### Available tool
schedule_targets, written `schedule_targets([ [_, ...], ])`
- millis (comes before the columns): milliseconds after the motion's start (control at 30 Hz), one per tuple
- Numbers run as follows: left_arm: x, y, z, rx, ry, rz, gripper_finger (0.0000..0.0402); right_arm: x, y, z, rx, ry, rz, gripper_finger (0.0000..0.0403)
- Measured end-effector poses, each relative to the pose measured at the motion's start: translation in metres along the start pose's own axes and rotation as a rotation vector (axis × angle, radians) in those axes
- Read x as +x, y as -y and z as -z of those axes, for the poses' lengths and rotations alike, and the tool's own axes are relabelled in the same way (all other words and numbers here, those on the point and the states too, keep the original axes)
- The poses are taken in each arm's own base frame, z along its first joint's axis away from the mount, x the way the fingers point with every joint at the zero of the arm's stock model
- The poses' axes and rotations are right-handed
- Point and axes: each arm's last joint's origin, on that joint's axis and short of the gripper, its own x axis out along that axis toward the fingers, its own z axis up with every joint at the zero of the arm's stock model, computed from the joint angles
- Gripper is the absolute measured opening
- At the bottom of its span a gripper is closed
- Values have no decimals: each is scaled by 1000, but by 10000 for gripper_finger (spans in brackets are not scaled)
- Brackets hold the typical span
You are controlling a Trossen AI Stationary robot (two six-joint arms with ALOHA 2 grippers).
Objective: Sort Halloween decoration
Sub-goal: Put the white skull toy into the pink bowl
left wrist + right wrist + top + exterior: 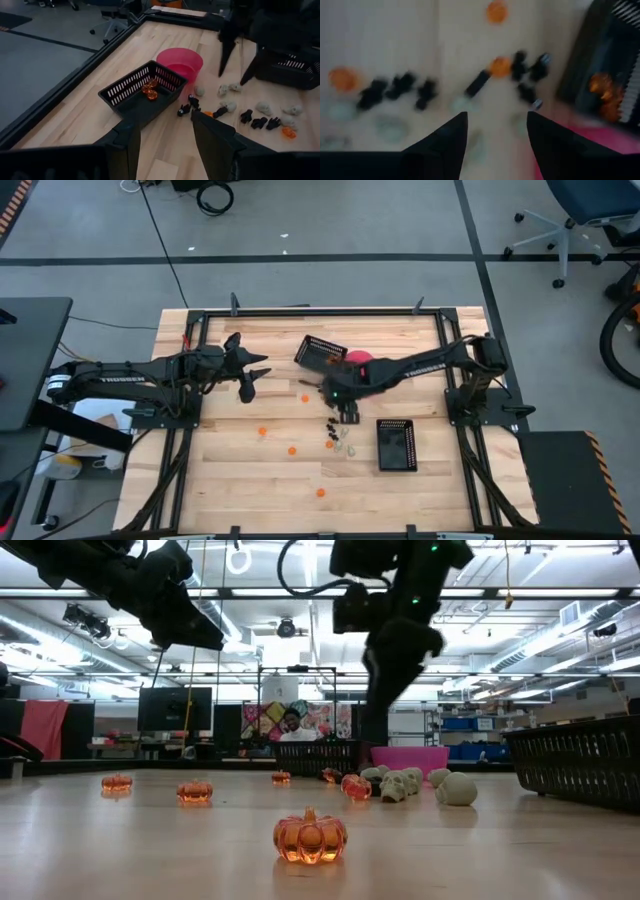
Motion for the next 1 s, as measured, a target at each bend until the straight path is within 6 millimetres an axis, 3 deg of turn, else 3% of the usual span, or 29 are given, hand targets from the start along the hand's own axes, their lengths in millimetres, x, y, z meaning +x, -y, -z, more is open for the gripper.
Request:
schedule_targets([
  [233,0,0,1,3,-14,-1,155,14,-5,21,62,-105,-7,208],
  [800,0,0,3,2,-29,-3,155,51,-9,49,126,-42,-49,208],
  [1000,0,0,3,3,-34,-3,155,56,-8,55,133,-33,-46,205],
])
